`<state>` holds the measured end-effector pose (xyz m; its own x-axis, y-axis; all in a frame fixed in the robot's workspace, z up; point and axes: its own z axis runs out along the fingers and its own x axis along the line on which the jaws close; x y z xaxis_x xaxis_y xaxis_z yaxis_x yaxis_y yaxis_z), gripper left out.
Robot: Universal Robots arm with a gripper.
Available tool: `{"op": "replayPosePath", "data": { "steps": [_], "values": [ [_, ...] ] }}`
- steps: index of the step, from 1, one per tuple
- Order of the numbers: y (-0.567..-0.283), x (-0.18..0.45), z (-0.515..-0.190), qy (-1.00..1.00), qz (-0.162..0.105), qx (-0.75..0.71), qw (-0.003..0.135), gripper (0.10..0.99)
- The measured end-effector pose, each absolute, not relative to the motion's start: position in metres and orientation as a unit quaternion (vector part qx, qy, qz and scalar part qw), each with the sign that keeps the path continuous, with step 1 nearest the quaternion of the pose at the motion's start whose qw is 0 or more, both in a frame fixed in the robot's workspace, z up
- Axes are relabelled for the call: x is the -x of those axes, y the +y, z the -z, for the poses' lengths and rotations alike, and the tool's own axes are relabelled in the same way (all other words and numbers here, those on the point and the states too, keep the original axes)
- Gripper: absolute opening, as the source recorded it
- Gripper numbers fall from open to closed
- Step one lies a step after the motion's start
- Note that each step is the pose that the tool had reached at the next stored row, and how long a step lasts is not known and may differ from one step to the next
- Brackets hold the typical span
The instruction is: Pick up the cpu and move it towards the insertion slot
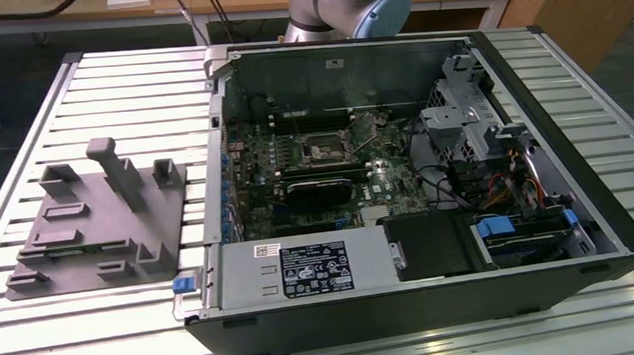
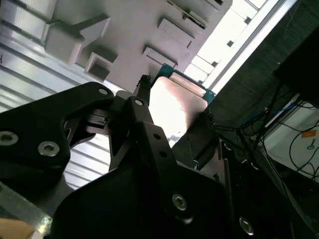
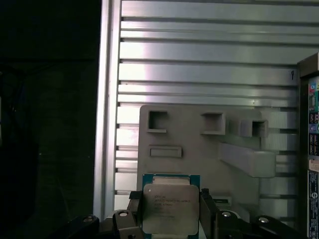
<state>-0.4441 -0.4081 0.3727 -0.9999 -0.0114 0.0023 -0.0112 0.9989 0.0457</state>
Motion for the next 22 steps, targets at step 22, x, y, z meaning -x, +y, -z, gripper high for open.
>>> {"op": "replayPosePath", "data": {
  "steps": [22],
  "values": [
    [-0.407, 0.391, -0.399, -1.0, 0.023, -0.006, 0.001, 0.545]
  ]
}}
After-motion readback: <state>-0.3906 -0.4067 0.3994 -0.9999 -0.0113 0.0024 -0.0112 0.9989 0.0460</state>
